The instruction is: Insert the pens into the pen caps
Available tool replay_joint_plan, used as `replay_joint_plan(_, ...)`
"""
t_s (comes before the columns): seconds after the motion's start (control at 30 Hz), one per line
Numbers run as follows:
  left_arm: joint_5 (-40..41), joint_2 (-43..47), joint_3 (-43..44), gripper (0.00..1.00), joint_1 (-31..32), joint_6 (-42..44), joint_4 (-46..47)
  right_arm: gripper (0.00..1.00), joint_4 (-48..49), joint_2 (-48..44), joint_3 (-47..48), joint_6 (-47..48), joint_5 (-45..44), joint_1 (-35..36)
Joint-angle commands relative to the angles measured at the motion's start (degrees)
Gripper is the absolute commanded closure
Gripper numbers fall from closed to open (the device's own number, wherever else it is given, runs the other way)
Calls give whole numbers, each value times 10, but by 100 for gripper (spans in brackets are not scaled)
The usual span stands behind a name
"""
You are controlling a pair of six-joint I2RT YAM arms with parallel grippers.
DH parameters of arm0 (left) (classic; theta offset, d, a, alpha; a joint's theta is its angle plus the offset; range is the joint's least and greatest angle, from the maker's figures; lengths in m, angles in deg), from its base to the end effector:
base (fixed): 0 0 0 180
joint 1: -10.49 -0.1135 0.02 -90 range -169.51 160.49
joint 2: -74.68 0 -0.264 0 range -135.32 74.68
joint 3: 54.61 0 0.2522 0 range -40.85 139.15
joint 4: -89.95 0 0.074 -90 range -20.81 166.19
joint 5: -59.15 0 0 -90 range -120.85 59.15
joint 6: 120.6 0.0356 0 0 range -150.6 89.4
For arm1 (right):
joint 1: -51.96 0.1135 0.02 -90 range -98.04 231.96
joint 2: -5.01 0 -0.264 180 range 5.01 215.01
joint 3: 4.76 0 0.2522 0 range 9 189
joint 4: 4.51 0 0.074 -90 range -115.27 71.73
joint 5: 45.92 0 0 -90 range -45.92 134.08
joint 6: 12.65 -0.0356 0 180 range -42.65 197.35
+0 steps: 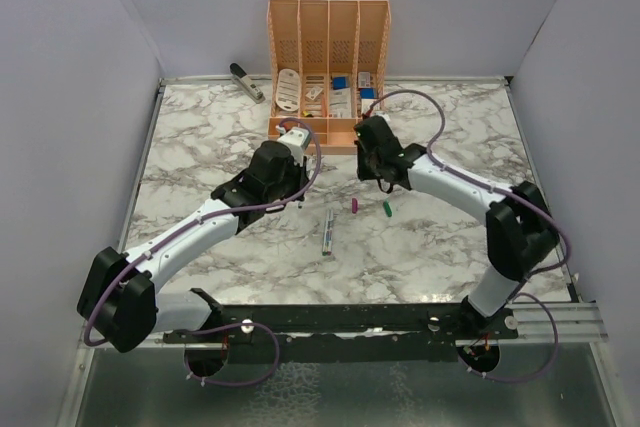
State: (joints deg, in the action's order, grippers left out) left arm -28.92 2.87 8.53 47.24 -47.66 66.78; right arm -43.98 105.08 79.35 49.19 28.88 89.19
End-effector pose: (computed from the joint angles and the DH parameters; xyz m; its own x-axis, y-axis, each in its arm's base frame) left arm 0.2251 -0.1666 0.2685 -0.5728 0.0618 -0.8174 0.4257 0.8745 -0.2322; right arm 0.3003 0.2165 0.2149 -0.7977 -0.0341 -0.6021 -0.1009 0.9919 0.0774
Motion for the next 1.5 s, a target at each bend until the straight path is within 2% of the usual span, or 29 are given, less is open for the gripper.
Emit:
replay_joint_plan(0.0, -29, 13, 5, 100, -2, -10, 55, 98, 101, -95, 11, 28, -25, -10)
replay_joint_plan(0.13, -67, 22, -13, 100, -2, -19, 109, 98, 231, -169, -54, 44, 0, -23)
replay_joint_plan(0.37, -200, 38, -50, 100, -2, -37, 261, 98, 518, -311, -235, 34, 93, -48)
replay_joint_plan(0.6, -298, 0, -18, 100, -2, -51, 293, 98, 631, -349, -276, 25, 192, -52)
replay_joint_plan(1.0, -327, -25, 2, 100, 0, -78, 294, 98, 639, -368, -274, 53, 280, -52)
replay_joint_plan(1.47, -349, -24, 24, 100, 2, -67, 294, 98, 627, -359, -286, 57, 304, -52)
